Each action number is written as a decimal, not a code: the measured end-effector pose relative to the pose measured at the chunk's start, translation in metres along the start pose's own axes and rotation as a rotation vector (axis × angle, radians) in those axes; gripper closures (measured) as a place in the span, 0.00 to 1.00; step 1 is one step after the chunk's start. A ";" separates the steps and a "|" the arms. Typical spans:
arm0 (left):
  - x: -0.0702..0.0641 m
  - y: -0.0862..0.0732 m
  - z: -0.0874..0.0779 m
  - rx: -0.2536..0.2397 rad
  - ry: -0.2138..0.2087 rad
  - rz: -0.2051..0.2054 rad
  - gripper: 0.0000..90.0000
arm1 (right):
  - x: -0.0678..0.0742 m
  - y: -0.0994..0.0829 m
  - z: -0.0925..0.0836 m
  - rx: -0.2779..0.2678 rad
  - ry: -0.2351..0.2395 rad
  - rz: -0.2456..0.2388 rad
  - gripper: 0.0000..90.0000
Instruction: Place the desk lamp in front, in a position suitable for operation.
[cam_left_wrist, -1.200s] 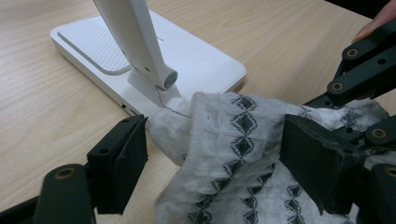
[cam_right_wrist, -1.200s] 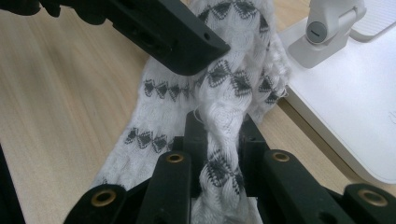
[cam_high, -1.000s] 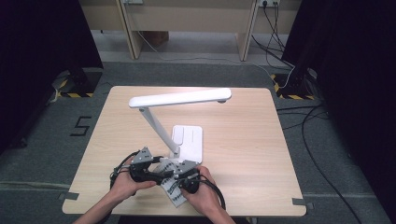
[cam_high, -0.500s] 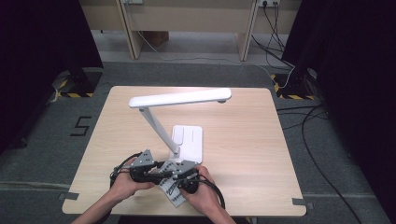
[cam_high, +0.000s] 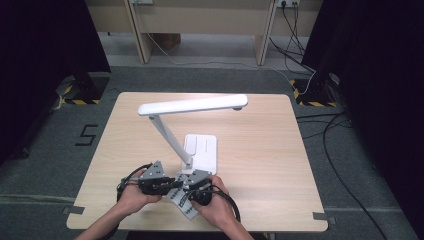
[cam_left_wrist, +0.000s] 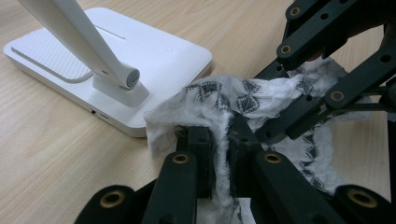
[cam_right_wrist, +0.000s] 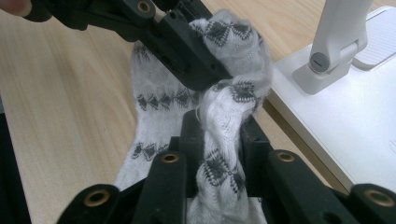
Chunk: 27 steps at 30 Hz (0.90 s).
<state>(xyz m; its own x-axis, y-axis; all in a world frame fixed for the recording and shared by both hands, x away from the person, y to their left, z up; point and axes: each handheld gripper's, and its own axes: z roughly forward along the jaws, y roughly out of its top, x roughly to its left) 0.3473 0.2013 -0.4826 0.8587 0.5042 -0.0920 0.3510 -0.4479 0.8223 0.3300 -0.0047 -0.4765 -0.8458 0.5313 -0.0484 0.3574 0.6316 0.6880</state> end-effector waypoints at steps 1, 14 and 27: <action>0.000 0.001 -0.001 -0.004 0.005 -0.004 0.92 | 0.000 0.000 -0.001 -0.002 -0.002 0.001 0.75; 0.017 0.001 -0.032 -0.097 0.124 -0.075 0.93 | -0.032 -0.010 -0.063 -0.244 -0.058 0.114 0.47; 0.022 -0.002 -0.051 -0.132 0.189 -0.091 0.93 | -0.083 -0.077 -0.072 -0.214 -0.268 0.333 0.48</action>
<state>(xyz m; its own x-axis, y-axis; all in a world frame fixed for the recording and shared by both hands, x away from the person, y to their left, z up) 0.3463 0.2511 -0.4581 0.7367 0.6724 -0.0724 0.3607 -0.3001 0.8831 0.3443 -0.1382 -0.4728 -0.5570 0.8298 0.0340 0.4782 0.2870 0.8300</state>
